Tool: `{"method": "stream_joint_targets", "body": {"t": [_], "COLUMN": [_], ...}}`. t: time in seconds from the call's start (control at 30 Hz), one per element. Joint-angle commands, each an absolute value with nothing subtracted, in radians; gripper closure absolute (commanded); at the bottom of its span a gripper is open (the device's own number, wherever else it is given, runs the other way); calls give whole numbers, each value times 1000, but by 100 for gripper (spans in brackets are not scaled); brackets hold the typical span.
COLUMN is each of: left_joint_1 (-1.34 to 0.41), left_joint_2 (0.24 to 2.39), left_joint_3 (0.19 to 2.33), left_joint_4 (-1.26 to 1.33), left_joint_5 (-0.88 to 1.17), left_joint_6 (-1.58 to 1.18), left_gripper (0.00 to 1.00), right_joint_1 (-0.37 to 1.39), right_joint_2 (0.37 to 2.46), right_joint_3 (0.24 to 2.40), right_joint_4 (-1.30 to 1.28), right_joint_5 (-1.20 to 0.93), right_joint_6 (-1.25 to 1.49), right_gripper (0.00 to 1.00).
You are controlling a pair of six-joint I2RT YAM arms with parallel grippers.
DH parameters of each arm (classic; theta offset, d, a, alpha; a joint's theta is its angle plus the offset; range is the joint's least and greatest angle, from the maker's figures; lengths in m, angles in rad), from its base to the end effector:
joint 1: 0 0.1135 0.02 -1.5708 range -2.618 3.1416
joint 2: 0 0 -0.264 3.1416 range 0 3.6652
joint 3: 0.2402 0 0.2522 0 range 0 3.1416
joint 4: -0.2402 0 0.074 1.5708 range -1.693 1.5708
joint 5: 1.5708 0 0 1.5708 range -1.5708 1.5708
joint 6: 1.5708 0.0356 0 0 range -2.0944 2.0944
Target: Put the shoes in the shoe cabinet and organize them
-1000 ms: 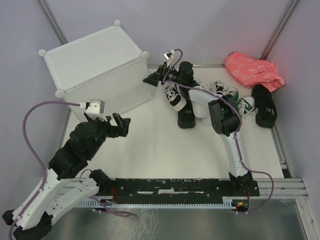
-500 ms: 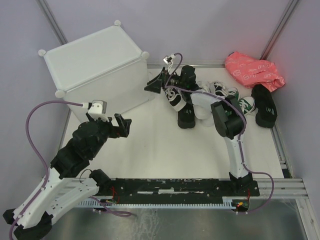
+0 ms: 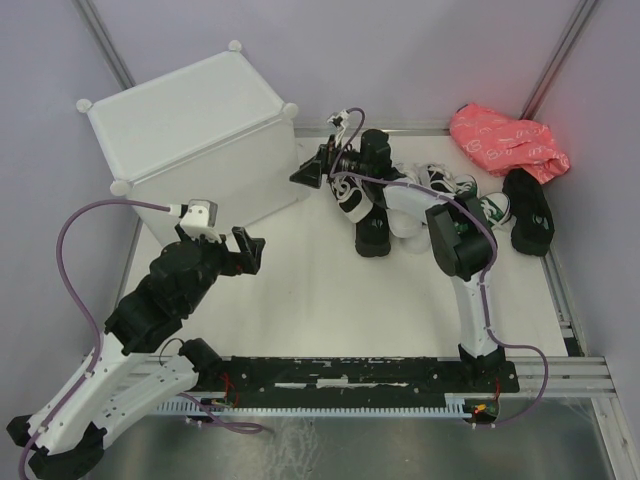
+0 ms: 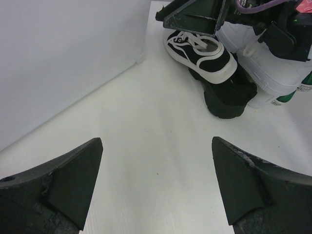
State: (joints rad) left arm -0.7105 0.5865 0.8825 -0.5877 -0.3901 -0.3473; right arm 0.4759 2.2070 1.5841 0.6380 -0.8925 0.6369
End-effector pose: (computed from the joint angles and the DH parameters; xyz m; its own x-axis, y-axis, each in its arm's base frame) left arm 0.0993 -0.0676 0.3577 -0.3163 -0.1431 -0.9378 0.2334 0.9464 -0.2231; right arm 0.4381 0.2570 0.2331 -0.5717 0.1251 -0.8108 -0.7954 0.1575 0.5852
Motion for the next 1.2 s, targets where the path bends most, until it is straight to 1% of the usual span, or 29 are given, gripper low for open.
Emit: {"method": "stream_joint_targets", "body": {"t": [0.0, 0.17, 0.53, 0.93, 1.17], "left_joint_1": [-712, -713, -713, -713, -713], "left_joint_2": [585, 586, 589, 583, 587], "left_joint_3": [881, 881, 884, 880, 873], "left_joint_4": [-535, -535, -540, -548, -543], "left_joint_5": [-402, -405, -413, -414, -416], "left_joint_6": [-353, -347, -339, -345, -348], "left_gripper": [1, 1, 1, 1, 1], "right_joint_1": [474, 474, 485, 499, 505], "right_joint_2": [2181, 2219, 2294, 2295, 2335], "right_joint_3": [1713, 1768, 1822, 1797, 1810], "right_joint_4": [495, 490, 609, 693, 969], "right_joint_5": [-743, -737, -863, -949, -1097], "right_joint_6": [487, 497, 603, 646, 887], "right_gripper": [1, 1, 1, 1, 1]}}
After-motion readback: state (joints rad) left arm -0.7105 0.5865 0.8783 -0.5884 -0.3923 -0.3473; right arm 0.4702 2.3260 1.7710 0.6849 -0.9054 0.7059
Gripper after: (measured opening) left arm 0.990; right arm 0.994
